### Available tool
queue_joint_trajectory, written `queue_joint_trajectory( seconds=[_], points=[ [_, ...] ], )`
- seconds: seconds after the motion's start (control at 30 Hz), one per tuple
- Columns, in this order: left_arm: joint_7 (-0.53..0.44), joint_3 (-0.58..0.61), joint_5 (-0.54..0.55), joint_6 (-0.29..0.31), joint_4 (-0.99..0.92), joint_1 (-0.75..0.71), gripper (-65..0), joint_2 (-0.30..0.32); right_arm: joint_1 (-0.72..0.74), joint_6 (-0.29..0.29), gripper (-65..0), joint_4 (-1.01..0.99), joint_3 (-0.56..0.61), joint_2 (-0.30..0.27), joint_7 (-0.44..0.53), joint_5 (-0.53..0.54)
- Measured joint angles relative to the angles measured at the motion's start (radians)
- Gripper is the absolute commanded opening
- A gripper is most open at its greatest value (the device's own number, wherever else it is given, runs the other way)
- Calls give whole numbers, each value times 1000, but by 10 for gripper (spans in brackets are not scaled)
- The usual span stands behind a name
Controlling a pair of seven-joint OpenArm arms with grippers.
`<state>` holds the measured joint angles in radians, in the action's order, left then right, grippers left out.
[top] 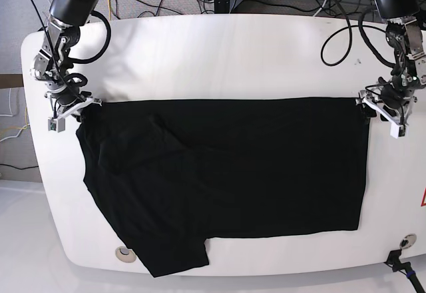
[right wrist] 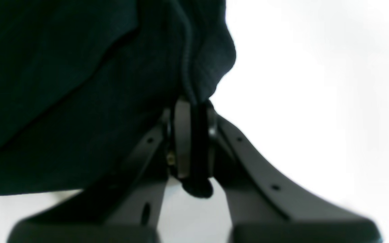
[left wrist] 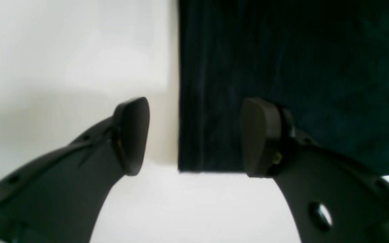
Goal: Fold the T-shirt properly
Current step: 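Release the shirt and reposition both grippers on the shoulder edge, then pull the shoulder edge with both grippers back toward the robot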
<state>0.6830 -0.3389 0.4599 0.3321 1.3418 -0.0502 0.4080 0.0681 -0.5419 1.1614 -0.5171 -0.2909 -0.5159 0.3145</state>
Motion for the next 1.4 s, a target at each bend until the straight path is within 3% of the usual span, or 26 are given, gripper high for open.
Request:
queue_joint_trajectory(
  seconds=[0.2,0.37,0.5,0.63,0.93,1.3,1.4],
  points=[
    [4,6,-4,-2,-16,-5,-258,-27,0,-1,-650,0,0,0,-1,0],
    [1,36,-11,-4,-16,-6,-472,-34,0,-1,-650,1,0,0,-1,0],
    [1,37,-4,-3,-16,-5,-519,-34,0,-1,-650,2,0,0,-2,0],
    [2,37,-4,-2,-16,-5,-650,-35,-5,-1,-650,3,0,1,-2,1],
    [-14,35,-5,-9,13,-63,-650,-31,-99,-63,-650,73,2,8,-6,6],
    [2,33,-2,-5,296,-385,-650,73,-453,-60,-650,393,-6,13,-18,0],
    [4,-18,-3,0,343,-466,-650,74,-549,-65,-650,482,-35,62,-23,-1]
  ],
)
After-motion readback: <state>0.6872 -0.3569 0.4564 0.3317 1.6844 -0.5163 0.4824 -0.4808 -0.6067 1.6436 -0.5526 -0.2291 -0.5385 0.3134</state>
